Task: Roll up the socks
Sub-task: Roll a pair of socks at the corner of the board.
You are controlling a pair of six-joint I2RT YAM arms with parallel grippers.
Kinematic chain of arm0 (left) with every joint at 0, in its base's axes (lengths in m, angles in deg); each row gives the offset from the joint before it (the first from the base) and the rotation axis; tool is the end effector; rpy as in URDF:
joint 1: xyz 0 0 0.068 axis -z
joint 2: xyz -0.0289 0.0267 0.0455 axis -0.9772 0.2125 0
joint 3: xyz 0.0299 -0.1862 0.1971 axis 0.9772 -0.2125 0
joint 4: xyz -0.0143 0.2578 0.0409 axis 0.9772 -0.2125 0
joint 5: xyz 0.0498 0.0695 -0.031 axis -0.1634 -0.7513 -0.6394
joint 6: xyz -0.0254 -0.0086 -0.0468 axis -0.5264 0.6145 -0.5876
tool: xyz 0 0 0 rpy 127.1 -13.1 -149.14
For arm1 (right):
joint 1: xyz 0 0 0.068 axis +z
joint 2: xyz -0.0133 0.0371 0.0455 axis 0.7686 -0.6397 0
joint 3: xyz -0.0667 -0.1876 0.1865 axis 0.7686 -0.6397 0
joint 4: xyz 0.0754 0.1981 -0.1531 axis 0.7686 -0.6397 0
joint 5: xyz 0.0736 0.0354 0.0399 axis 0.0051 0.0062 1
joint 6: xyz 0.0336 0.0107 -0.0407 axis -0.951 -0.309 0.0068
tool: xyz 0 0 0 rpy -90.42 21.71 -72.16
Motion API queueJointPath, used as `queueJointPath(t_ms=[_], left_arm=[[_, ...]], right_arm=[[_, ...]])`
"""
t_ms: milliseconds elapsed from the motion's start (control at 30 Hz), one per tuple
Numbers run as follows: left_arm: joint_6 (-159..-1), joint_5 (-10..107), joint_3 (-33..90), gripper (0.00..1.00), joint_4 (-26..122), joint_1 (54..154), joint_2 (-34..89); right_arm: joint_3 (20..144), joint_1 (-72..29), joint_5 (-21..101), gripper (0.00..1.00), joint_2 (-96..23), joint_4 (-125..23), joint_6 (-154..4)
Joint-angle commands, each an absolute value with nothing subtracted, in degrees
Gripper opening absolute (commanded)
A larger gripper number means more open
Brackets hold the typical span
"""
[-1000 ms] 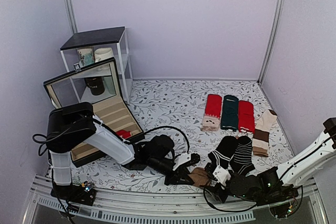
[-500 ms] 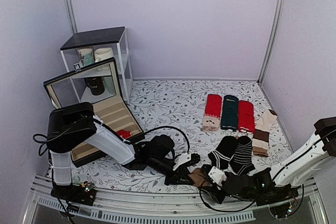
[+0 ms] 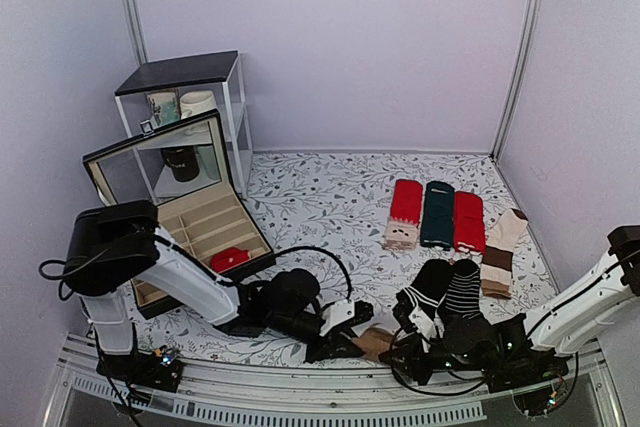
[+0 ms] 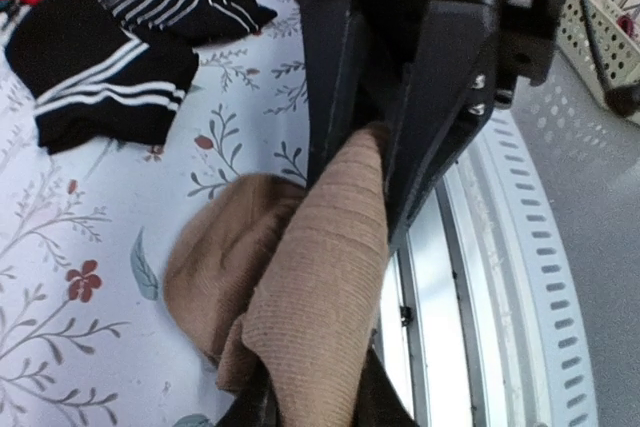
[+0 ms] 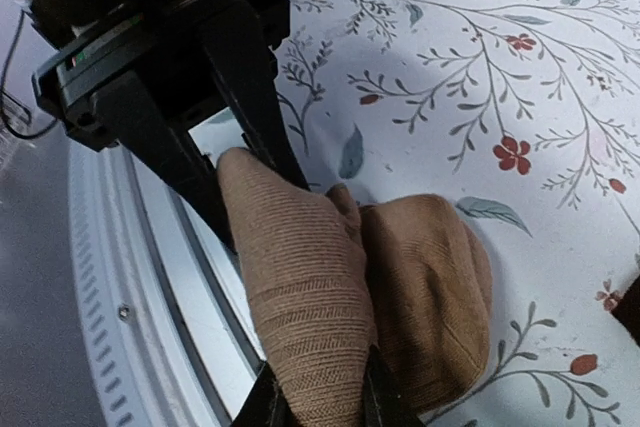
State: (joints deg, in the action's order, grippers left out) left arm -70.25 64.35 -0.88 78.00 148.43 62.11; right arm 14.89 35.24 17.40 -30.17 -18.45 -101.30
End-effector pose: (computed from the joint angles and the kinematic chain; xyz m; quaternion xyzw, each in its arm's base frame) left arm 0.1015 -0.3337 0.0963 0.5707 0.6615 -0.4158 0.2527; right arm 0.0244 0.1935 0.1073 -0.3314 0.8135 0.3412 0.3346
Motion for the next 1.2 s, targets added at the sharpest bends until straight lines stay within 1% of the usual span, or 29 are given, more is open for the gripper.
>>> queueJointPath(t_ms=[0,33,67,267,367,400,433,467,500,600,700,800,900,967,1033,1067,1133,1167], left_arm=[[-62.45,53.98,-6.54,0.27,73.27,149.04,54.1],[-60.27,53.57,-6.6,0.36,74.82,149.38,53.21],[-59.24,53.27,-6.4,0.4,75.7,149.54,52.76],[-57.63,55.58,-4.49,0.41,76.94,149.62,56.88],[-57.93,55.25,-8.92,0.43,84.19,151.16,55.03],[-57.5,54.16,-10.7,0.5,85.98,151.83,53.48],[-56.76,53.05,-12.24,0.65,87.17,152.24,51.23],[-56.02,52.18,-13.4,0.91,87.73,152.57,49.61],[-54.85,52.1,-14.34,0.98,87.85,152.6,47.9],[-52.05,49.86,-16.15,0.99,87.04,153.09,43.37],[-51.07,44.43,-18.51,0.99,88.33,153.56,39.17],[-51.34,39.34,-22.67,0.99,95.28,153.49,35.72],[-52.98,37.3,-26.08,1.0,102.85,152.96,33.77],[-54.91,38.77,-26.95,0.99,104.18,152.36,32.75],[-54.04,46.21,-25.09,1.0,97.37,152.11,31.28],[-53.91,48.32,-23.55,0.97,93.78,152.08,31.54],[-54.12,53.18,-21.17,0.88,88.49,152.08,33.04],[-53.93,54.93,-20.8,0.85,88.02,152.27,34.38]], right_arm=[[10.49,32.76,21.92,0.15,-29.95,-23.94,-109.34],[10.61,32.64,22.63,0.15,-30.75,-24.01,-110.39],[10.88,32.52,23.17,0.15,-31.78,-24.02,-111.0],[14.65,32.0,27.22,0.14,-42.26,-23.43,-113.59],[16.42,31.79,29.72,0.14,-47.16,-22.07,-113.66],[16.55,31.62,30.71,0.14,-48.2,-21.23,-113.7],[16.52,31.36,31.76,0.14,-49.01,-20.16,-113.94],[16.36,31.08,32.82,0.14,-49.68,-19.02,-114.06],[16.23,30.69,34.07,0.14,-50.26,-18.56,-114.3],[16.44,29.28,37.83,0.14,-51.81,-18.34,-114.62],[16.93,27.95,40.4,0.13,-52.59,-18.79,-115.11],[17.56,27.6,40.85,0.13,-52.51,-19.47,-115.63],[18.58,27.59,40.75,0.13,-52.38,-20.86,-115.53],[18.82,27.46,40.73,0.13,-52.01,-21.46,-115.26],[18.83,26.99,40.96,0.13,-51.76,-21.79,-115.16],[18.76,26.76,41.29,0.13,-51.74,-21.9,-115.12],[18.81,26.3,41.77,0.13,-51.78,-22.03,-115.15],[18.94,26.13,42.01,0.13,-51.82,-22.21,-115.15]])
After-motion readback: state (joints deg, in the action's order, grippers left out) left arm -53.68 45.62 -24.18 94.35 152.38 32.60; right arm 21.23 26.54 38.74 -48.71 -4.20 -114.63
